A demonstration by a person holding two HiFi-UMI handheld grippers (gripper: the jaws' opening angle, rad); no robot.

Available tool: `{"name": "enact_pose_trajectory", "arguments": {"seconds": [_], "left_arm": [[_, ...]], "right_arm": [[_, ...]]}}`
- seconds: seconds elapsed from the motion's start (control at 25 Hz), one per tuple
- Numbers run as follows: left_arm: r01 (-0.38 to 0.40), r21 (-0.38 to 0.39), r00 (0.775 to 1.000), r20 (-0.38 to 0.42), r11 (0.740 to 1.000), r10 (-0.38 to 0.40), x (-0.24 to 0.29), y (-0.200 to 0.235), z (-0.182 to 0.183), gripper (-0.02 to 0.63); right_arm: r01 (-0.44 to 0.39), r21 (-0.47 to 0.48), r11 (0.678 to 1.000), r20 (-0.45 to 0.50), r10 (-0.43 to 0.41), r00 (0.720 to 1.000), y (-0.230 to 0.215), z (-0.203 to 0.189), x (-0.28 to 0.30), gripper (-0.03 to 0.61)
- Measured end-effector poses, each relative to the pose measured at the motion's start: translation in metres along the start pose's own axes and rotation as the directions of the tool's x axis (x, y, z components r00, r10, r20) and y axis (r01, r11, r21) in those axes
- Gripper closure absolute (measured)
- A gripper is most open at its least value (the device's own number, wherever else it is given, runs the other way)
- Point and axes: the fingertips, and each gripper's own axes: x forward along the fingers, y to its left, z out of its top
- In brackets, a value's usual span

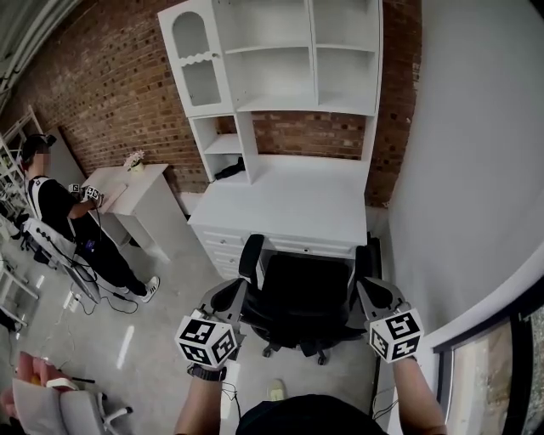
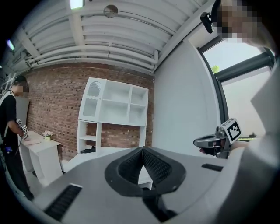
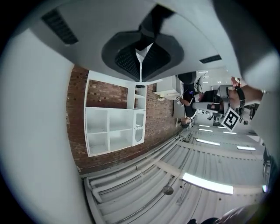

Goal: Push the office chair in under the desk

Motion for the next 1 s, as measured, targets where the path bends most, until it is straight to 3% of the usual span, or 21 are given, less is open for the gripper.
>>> {"name": "enact_pose_trajectory", "arguments": {"seconds": [0.28,1.0], "left_arm": [[0.017,-0.026,1.000,0.022,1.000,-0.017,0.002,-0.003,0.011,0.606],[0.035,-0.029,0.999,-0.004,0.999,-0.035,0.011,0.000,0.002,0.606]], "right_arm": [[-0.011,0.084,0.996,0.046,0.008,0.999,0.004,0.018,-0.001,0.574],[-0.020,0.076,0.997,0.040,0.017,0.999,0.007,0.015,0.004,0.574]]}}
